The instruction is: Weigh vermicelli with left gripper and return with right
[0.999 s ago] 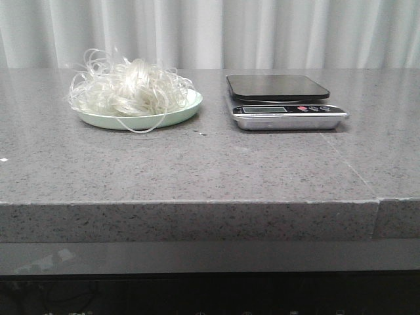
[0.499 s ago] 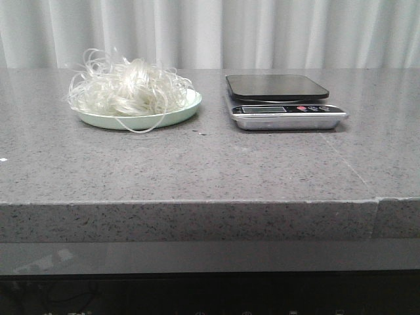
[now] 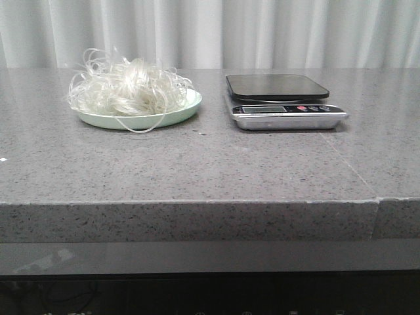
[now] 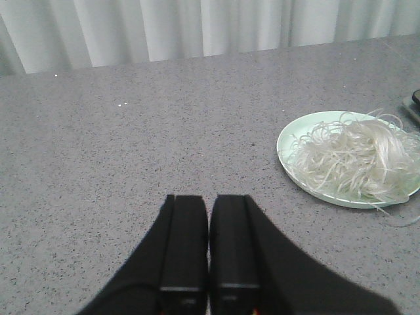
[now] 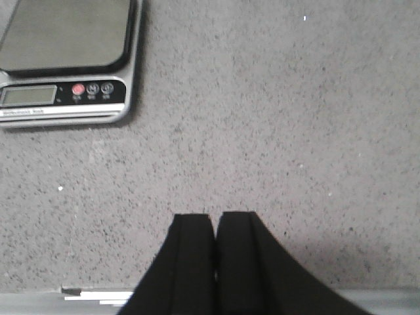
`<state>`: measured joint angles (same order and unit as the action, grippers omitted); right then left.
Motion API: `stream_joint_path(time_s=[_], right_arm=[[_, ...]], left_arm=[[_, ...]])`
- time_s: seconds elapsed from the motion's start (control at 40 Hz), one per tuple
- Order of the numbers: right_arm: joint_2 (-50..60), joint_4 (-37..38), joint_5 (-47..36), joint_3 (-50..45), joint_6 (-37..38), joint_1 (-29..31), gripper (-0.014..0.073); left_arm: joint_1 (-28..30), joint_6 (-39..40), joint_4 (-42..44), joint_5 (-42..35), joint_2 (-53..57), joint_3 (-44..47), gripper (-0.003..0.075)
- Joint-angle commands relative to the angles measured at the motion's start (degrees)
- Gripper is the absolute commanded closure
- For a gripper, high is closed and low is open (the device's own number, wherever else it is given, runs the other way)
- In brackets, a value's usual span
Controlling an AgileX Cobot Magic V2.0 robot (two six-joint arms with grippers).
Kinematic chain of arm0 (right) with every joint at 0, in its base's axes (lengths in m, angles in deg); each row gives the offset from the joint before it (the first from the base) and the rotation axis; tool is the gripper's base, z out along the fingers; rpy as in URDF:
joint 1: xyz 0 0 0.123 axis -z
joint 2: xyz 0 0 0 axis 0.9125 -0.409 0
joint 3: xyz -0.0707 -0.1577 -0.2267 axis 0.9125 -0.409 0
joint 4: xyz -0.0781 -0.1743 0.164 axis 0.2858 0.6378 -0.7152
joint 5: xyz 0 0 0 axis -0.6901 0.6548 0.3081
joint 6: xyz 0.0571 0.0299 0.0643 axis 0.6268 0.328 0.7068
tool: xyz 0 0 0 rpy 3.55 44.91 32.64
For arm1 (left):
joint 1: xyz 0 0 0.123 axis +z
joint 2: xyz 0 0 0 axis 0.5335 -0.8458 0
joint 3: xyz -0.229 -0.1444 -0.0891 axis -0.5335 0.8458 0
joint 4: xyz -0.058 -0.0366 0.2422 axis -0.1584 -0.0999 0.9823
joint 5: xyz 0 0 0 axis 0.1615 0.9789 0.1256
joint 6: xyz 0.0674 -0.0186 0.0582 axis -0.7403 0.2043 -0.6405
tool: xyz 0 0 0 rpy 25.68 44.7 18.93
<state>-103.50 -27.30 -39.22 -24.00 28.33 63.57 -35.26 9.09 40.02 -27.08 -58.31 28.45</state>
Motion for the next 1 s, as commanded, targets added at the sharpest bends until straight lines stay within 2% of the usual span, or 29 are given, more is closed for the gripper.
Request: stream_joint_path(time_s=[0.0, 0.15, 0.225, 0.325, 0.424, 0.524, 0.624, 0.824, 0.974], right_arm=[[-1.11, -0.06, -2.08, 2.11, -0.63, -0.19, 0.0441], [-1.63, -0.06, -2.08, 2.11, -1.00, -0.19, 0.0441], [-1.63, -0.06, -2.14, 2.11, -1.45, -0.19, 0.0438], [-1.63, -0.06, -2.14, 2.11, -1.57, -0.19, 0.0392], [-1.63, -0.06, -2.14, 2.11, -1.57, -0.19, 0.0253], [-1.63, -0.06, -2.14, 2.11, -1.57, -0.19, 0.0113], [-1.63, -0.06, -2.14, 2.11, -1.57, -0.19, 0.0045], [-1.63, -0.06, -2.19, 2.11, -1.57, -0.19, 0.0044], [-1.63, -0.12, -2.08, 2.11, -1.57, -0.19, 0.0044]], left_arm=[[0.19, -0.05, -0.61, -3.91, -0.64, -1.88, 0.0563], [0.19, 0.14, -0.61, -1.08, -0.64, -1.88, 0.0563], [0.19, 0.46, -0.61, 0.75, -0.64, -1.88, 0.0538], [0.19, 0.46, -0.61, 2.35, -0.64, -1.88, 0.0408], [0.19, 0.46, -0.61, 3.15, -0.64, -1.88, 0.0246], [0.19, 0.46, -0.61, 4.22, -0.64, -1.88, 0.0155], [0.19, 0.46, -0.61, 4.47, -0.72, -1.88, 0.0150], [-0.36, -0.52, -4.89, 3.86, -3.75, -2.06, 0.0150], [-4.64, -3.22, -6.08, 3.45, -9.75, -3.59, 0.0150]])
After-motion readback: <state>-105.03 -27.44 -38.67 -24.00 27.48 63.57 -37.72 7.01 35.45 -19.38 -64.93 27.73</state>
